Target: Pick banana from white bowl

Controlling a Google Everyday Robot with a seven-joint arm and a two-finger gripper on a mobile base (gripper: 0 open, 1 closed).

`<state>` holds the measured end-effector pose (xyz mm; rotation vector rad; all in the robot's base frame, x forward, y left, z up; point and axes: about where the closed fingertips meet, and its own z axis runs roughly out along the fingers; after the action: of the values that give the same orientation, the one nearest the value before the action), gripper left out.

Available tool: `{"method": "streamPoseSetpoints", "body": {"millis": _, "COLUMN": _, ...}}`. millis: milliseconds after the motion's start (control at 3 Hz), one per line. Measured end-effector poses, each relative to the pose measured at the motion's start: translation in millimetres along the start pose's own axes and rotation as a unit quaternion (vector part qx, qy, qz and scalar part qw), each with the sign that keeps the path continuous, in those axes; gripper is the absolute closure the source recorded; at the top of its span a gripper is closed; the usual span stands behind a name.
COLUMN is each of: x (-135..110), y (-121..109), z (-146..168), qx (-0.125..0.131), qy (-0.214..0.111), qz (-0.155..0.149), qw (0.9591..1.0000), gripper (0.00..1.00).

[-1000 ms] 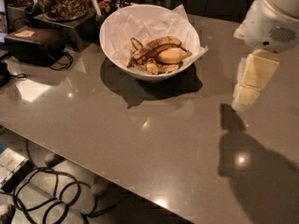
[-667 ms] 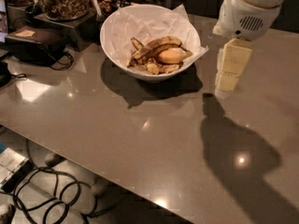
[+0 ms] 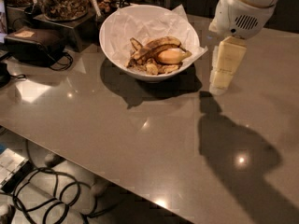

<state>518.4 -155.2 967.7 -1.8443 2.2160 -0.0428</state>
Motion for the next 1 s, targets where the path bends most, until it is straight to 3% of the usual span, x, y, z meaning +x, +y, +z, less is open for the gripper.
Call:
{"method": "streamPoseSetpoints", "body": {"millis": 667, "x": -24, "y": -63, "z": 1, "qx": 0.010, "qy": -0.030, "qz": 0.008, "qw": 0.9995, "gripper": 0.00}}
{"method": "streamPoseSetpoints", "body": {"millis": 1000, "x": -48, "y": -103, "z": 9, "qx": 0.022, "qy": -0.027, "qz": 0.004, "qw": 0.9994, "gripper": 0.00}}
